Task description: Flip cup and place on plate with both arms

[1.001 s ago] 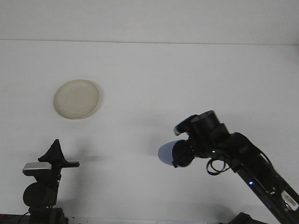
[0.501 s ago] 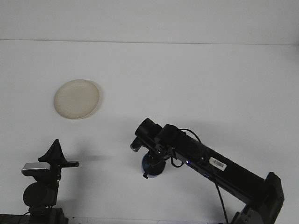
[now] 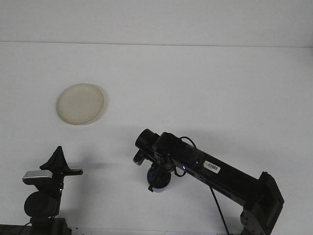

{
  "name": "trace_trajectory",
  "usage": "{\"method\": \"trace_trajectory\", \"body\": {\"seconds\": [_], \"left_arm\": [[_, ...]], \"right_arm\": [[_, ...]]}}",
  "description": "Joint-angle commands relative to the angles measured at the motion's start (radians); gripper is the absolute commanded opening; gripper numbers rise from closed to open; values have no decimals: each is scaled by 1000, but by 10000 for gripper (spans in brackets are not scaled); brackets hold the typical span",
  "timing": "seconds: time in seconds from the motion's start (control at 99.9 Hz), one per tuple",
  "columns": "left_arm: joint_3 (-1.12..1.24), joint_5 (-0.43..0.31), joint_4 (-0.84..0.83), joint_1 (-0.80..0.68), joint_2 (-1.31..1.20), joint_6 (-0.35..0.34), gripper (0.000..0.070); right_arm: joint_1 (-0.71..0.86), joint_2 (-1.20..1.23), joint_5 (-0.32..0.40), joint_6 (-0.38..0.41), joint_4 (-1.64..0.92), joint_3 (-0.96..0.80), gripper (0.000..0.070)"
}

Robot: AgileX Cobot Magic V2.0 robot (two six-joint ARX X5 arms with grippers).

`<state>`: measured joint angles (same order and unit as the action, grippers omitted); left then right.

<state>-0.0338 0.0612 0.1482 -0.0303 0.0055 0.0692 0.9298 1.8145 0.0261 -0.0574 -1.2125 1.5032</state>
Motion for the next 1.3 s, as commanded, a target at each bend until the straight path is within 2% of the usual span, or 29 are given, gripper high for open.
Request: {"method": "trace_trajectory", "body": {"seconds": [0.0,0.07,0.12,0.33,0.541,0.651,0.761,0.831,0.901,1.021,1.121,1.191,1.292], "left_arm": [[19,6,10,-2,-1,3,15],[19,6,10,-2,-1,3,15],[19,6,10,-2,-1,3,15],[19,6,11,-2,-1,18,15],[19,6,8,-2,-1,201,14],[18,6,12,-2,-1,307,12],[8,4,12,-2,-1,435,11],[-8,-31,13,-2,-1,544,11],[-26,-77,18,-2,-1,607,12],[-89,-203,-13,-2,6,609,13],[-187,-291,-104,-2,54,593,15],[-273,-341,-189,-2,121,546,15],[-411,-425,-299,0,257,429,15]], "right_arm": [[16,32,4,-18,-1,24,132],[16,32,4,-18,-3,24,283],[16,32,3,-18,-6,25,357],[2,-3,2,-18,-56,113,369],[-20,-116,-1,-16,-72,284,369],[-42,-206,0,-15,-7,308,369],[-75,-320,0,-15,106,271,367],[-102,-406,-2,-10,184,205,353],[-137,-513,-6,-10,285,87,334],[-198,-702,-36,6,450,-145,334],[-261,-880,-62,26,587,-357,334],[-302,-995,-70,46,665,-480,334],[-347,-1144,-85,64,754,-631,334]]}}
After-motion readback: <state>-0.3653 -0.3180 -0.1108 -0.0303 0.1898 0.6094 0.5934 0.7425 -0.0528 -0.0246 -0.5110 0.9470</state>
